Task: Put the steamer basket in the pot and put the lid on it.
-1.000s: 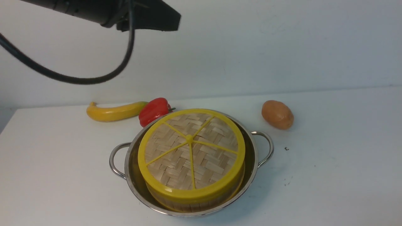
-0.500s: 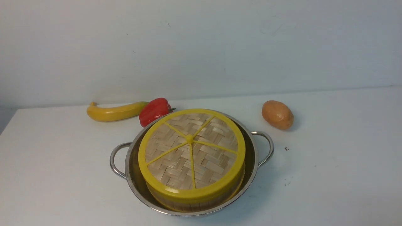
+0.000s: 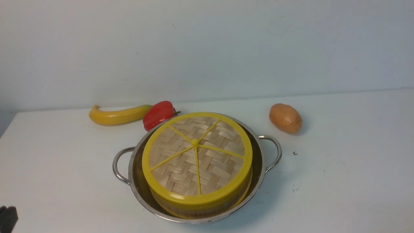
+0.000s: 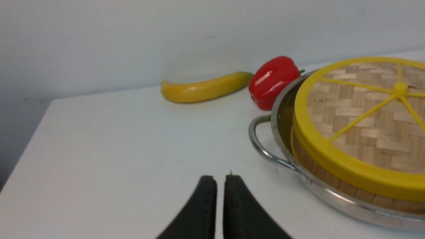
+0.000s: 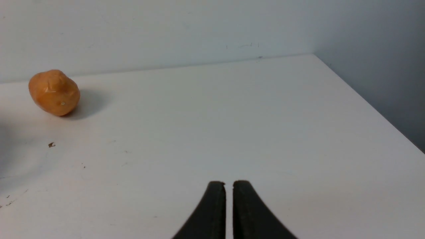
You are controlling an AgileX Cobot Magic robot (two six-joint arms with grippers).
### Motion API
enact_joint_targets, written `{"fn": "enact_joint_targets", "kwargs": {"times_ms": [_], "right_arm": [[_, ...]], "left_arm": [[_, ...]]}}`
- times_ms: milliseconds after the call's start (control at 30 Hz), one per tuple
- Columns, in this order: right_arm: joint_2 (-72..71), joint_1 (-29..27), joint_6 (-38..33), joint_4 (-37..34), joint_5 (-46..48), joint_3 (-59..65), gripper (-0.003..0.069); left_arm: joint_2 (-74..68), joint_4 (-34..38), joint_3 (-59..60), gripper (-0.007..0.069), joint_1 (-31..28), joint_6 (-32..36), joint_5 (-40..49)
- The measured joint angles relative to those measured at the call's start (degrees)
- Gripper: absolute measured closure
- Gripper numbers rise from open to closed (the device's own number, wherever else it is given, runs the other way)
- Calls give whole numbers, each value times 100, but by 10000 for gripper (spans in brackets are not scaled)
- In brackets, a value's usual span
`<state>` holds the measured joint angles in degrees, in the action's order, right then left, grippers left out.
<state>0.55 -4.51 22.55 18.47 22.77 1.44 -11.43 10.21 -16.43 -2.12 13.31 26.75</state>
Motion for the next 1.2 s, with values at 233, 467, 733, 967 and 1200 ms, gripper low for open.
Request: {"fn": "enact_joint_targets", "kwargs": {"times_ms": [233,467,733,967,1200], "right_arm": [[0,0,0,0,0,0,624],[0,0,0,0,0,0,614],[0,0,0,0,0,0,610],[0,0,0,0,0,0,610],[0,0,0,0,0,0,610]], "left_arm": [[1193,-142,657,593,0,-43,259],[1213,-447,856,586,0,-210,380],[1143,-538,1636,586,0,-601,-97],[1204,-573,1770,585,0,-642,-293],[1210,-577,1770,582,0,-630,-299]]}}
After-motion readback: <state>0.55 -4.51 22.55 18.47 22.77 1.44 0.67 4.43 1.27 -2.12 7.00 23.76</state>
